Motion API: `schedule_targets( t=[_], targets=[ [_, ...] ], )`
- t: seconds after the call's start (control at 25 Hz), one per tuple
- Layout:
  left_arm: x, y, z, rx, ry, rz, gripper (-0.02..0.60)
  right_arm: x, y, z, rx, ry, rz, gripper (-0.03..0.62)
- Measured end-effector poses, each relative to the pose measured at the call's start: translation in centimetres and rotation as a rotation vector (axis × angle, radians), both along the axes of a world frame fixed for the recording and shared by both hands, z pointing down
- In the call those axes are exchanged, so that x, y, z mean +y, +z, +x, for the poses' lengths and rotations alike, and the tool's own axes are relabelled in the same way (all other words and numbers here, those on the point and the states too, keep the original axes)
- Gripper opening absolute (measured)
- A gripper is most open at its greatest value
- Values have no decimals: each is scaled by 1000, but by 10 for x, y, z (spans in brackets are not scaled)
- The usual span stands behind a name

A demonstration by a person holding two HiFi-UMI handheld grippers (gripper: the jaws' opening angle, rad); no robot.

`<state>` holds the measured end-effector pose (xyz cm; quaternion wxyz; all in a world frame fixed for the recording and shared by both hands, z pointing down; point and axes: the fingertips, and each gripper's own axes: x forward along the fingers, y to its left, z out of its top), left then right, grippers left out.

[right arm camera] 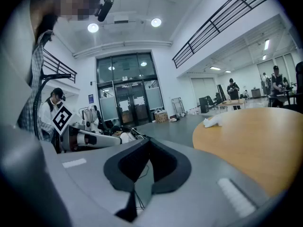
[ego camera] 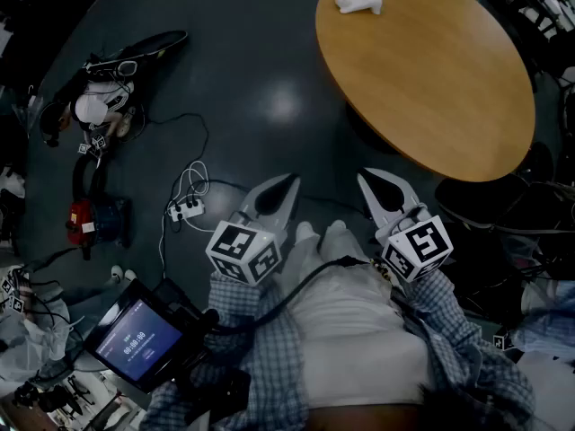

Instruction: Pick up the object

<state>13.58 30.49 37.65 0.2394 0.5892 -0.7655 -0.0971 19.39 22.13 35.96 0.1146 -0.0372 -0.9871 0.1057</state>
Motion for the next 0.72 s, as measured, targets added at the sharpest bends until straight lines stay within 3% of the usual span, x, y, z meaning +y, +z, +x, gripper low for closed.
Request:
schedule_targets(
  t=[0.36,0.72],
  targets=[
    [-6,4,-8,10,-8,-12,3,-4,5,-7,27,-19,4,6],
    [-4,8,-20,5,3,-7,3,-9,15,-13,61,34,9,6]
  ],
)
